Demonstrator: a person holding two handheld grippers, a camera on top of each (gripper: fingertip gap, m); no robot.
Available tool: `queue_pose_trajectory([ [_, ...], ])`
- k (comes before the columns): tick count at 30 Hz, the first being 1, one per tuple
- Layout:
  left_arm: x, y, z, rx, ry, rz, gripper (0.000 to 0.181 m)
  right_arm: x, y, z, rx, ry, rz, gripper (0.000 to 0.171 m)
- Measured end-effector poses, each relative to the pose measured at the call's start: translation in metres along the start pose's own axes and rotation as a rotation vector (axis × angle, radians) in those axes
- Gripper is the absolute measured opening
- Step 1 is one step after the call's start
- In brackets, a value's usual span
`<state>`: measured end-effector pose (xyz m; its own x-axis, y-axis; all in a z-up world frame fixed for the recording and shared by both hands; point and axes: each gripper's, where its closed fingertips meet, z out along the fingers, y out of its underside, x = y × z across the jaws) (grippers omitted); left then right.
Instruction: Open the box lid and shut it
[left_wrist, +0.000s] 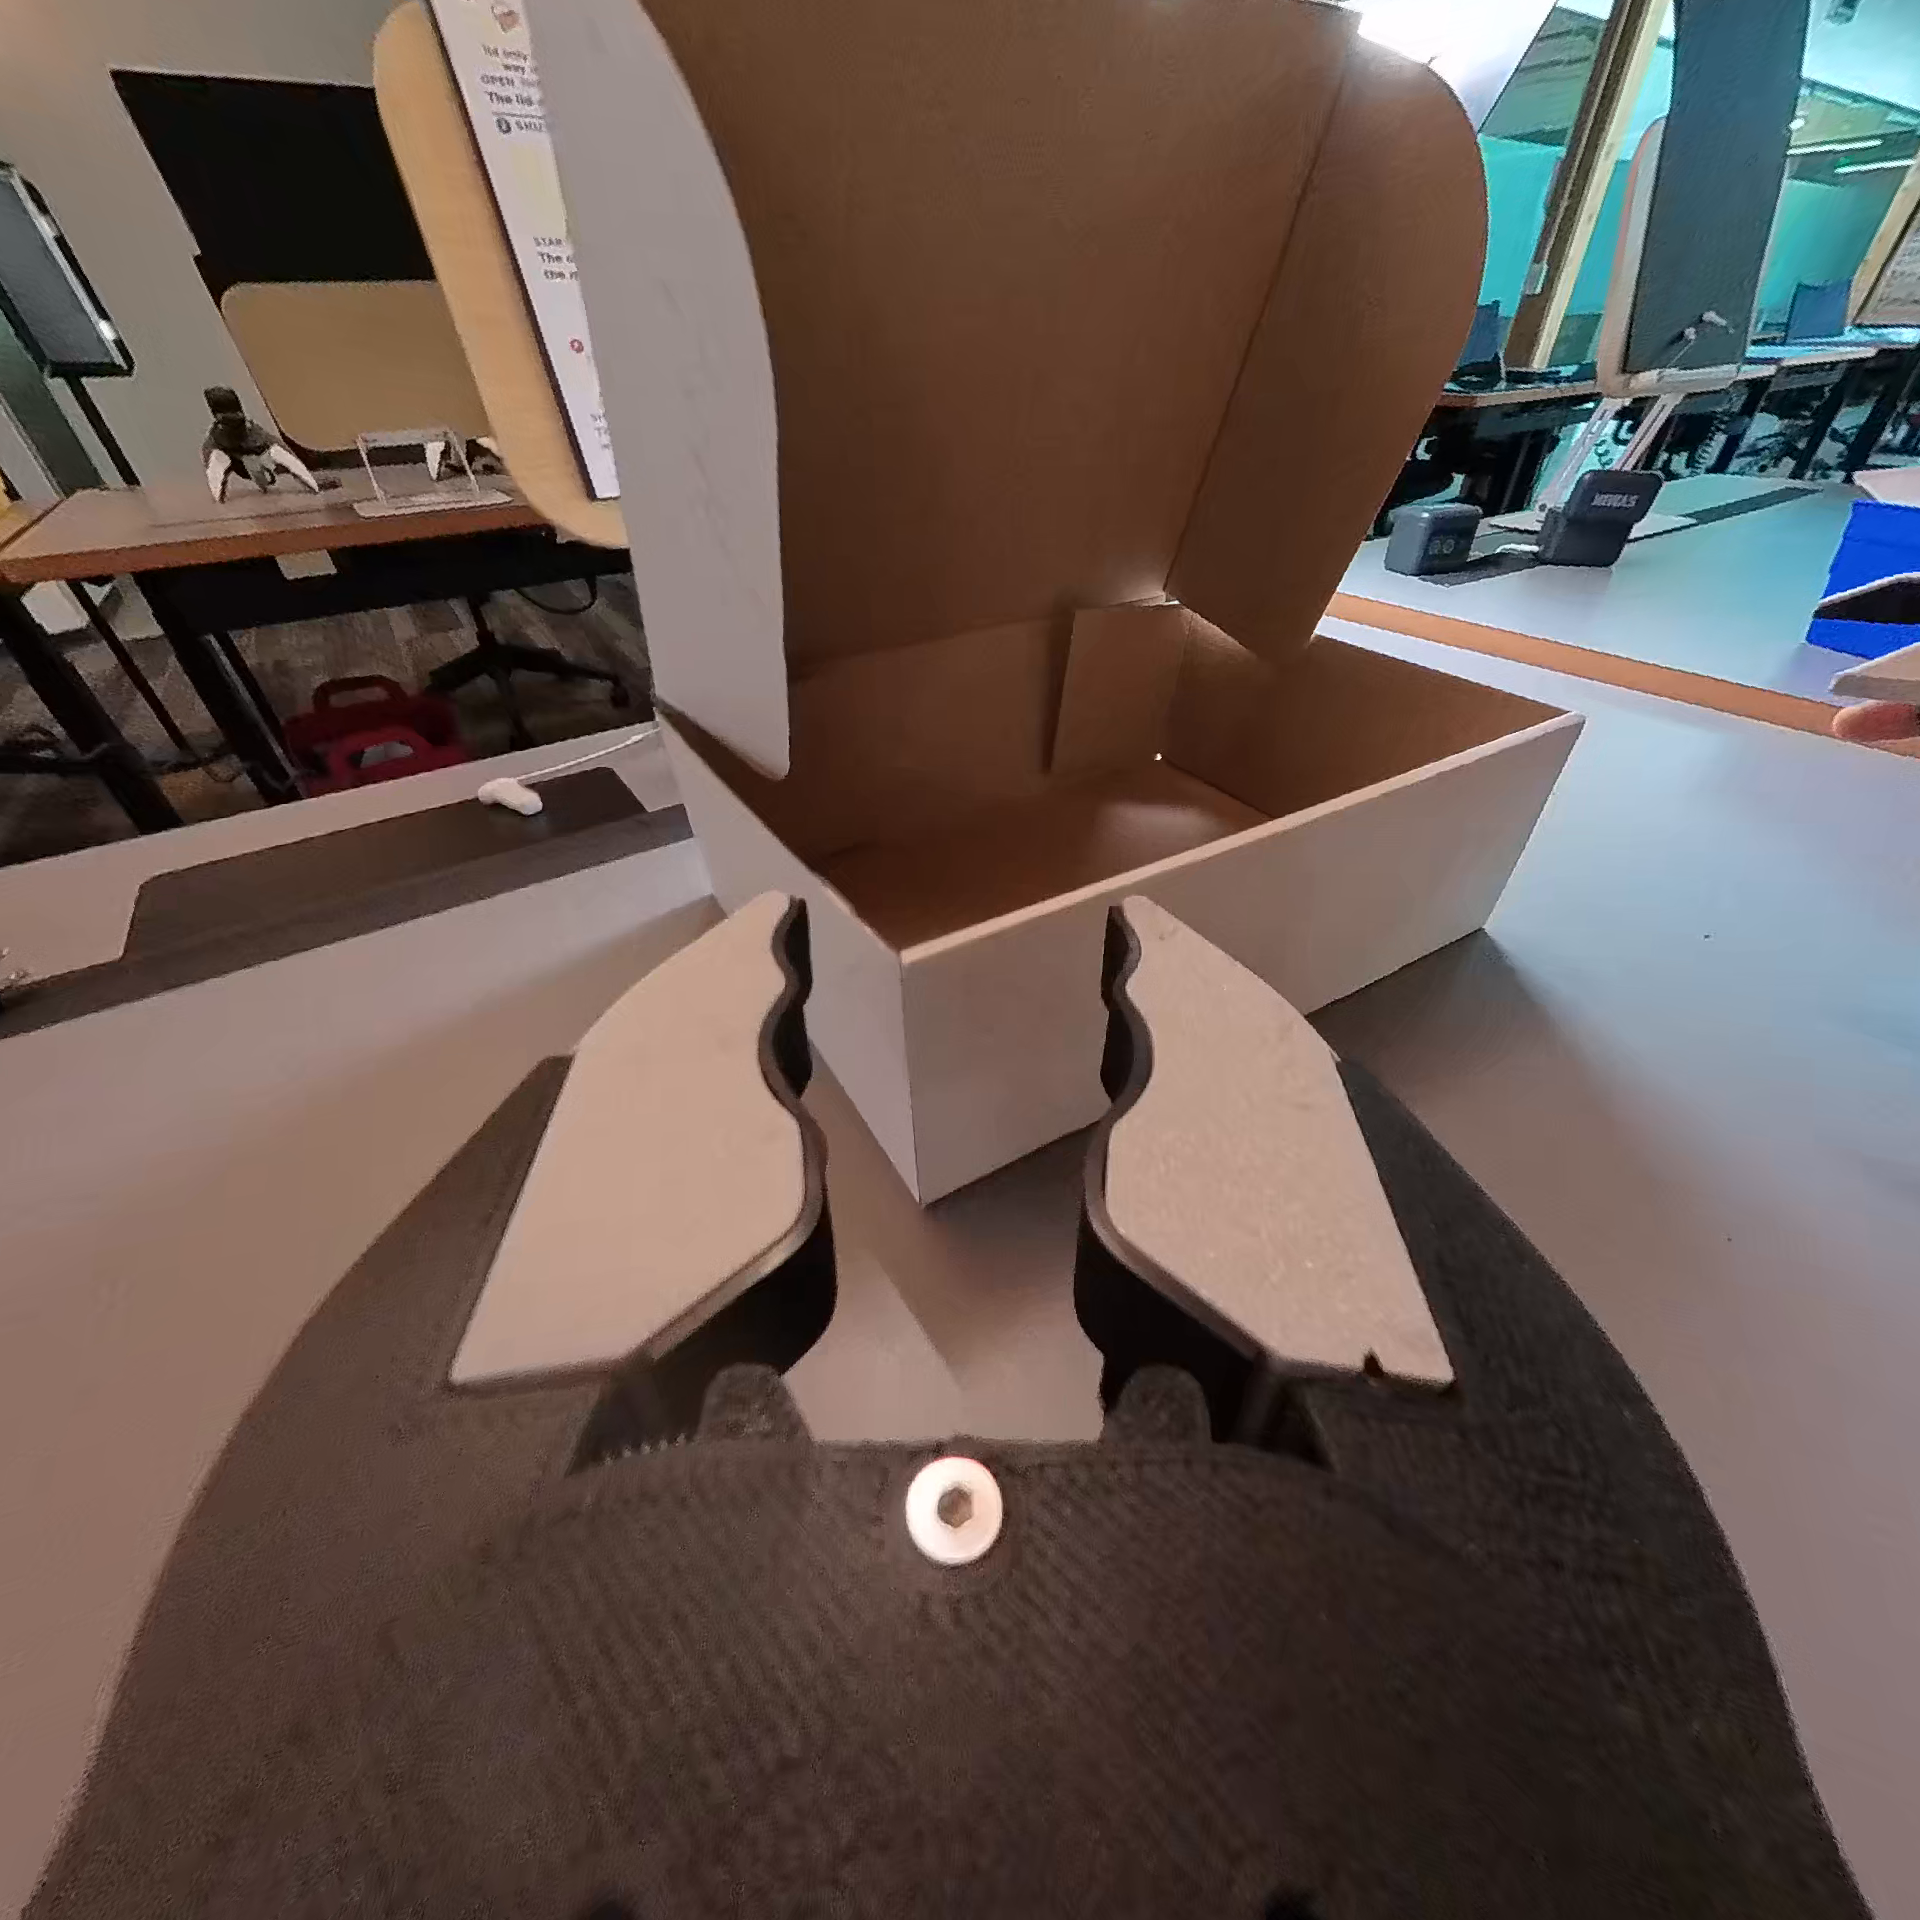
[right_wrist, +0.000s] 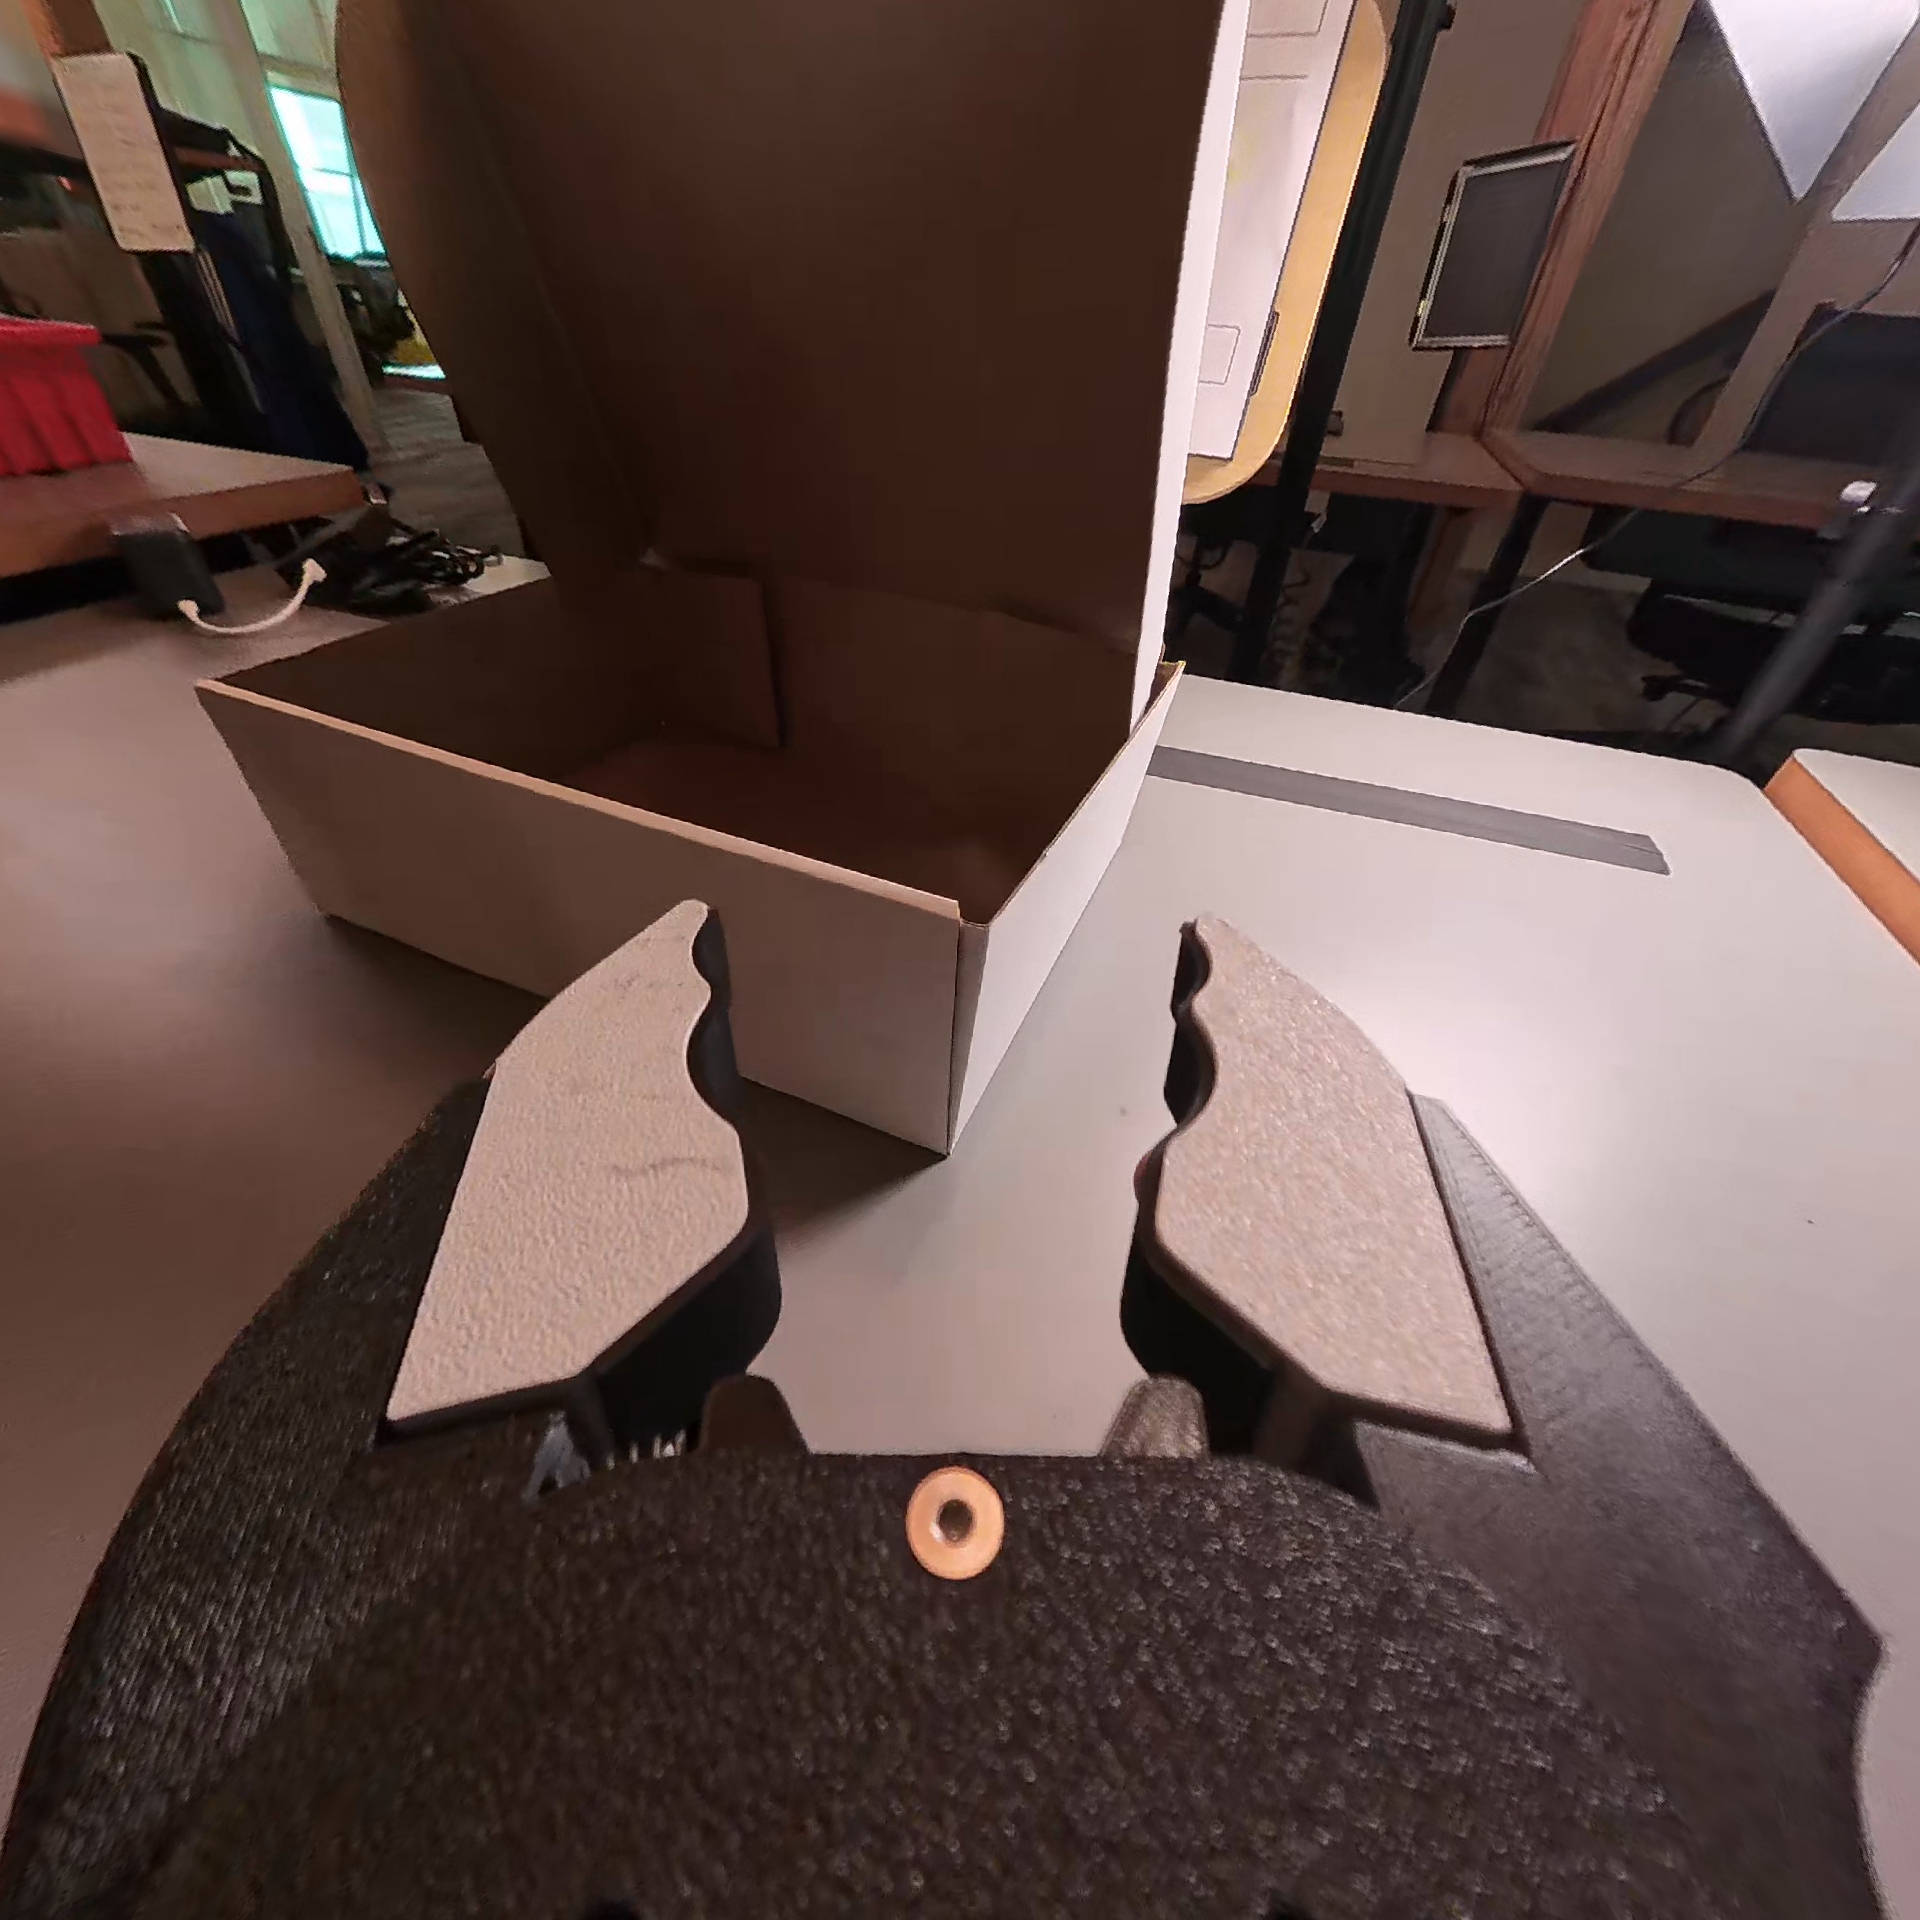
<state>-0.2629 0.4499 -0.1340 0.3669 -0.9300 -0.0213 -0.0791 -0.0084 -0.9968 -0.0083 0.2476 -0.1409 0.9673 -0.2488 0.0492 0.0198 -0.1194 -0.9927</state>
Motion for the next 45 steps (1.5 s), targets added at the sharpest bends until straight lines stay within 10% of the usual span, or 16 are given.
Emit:
queue_pose_trajectory([
  [45,0.002,0.035,-0.023,0.012,-0.041,-0.085,0.035,-0.016,0.017,0.009,-0.027,-0.046,0.025,0.072],
])
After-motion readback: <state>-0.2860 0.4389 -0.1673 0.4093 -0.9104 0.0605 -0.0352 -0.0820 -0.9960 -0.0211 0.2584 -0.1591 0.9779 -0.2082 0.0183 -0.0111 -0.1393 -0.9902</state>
